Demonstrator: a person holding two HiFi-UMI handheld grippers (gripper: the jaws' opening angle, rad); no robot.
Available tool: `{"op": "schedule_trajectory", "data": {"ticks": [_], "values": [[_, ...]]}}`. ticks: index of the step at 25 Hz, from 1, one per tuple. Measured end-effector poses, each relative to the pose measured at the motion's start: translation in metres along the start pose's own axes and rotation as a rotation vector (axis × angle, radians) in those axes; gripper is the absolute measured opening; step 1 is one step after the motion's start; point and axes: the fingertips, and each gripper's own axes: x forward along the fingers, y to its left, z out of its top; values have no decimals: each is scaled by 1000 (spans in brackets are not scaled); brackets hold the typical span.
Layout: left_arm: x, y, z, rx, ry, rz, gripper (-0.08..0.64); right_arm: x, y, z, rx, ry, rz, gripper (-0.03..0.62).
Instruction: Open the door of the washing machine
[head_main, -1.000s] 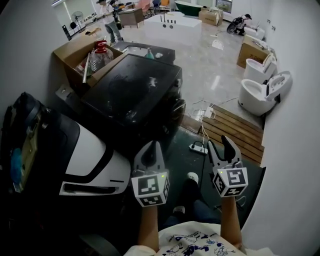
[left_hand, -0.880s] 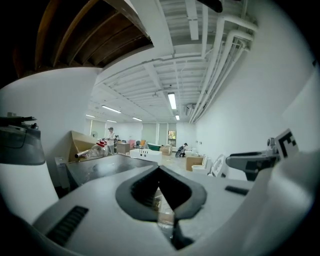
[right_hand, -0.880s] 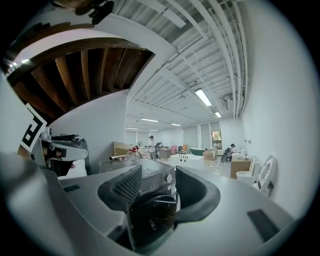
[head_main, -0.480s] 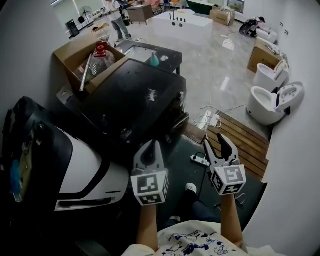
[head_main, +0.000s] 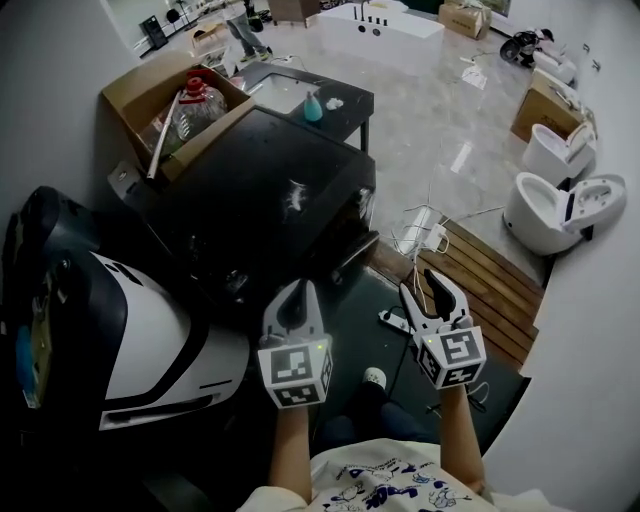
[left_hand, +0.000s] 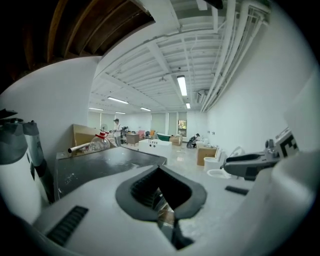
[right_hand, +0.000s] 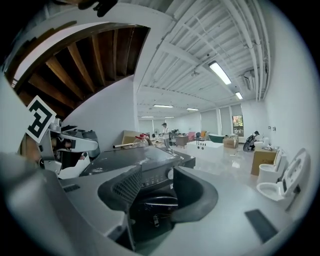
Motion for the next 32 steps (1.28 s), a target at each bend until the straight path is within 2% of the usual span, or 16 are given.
{"op": "schedule_trajectory", "data": {"ticks": [7,12,18,26,32], "values": [[24,-7,-22,0,64,-19,2,19,-8,-18,22,16,39,206],[37,-6,-36,11,98,-48,2,36,-3,-36,-5,64,93,206],[62,1,-48,22,139,-96,2,63,-5,-47,17,95,91,206],[94,0,-60,58,173,-170,2,108,-12,-78,-83,203,120,206],[115,-1,-75,64,204,-213,3,146,-20,-103,-181,270,192,206]]}}
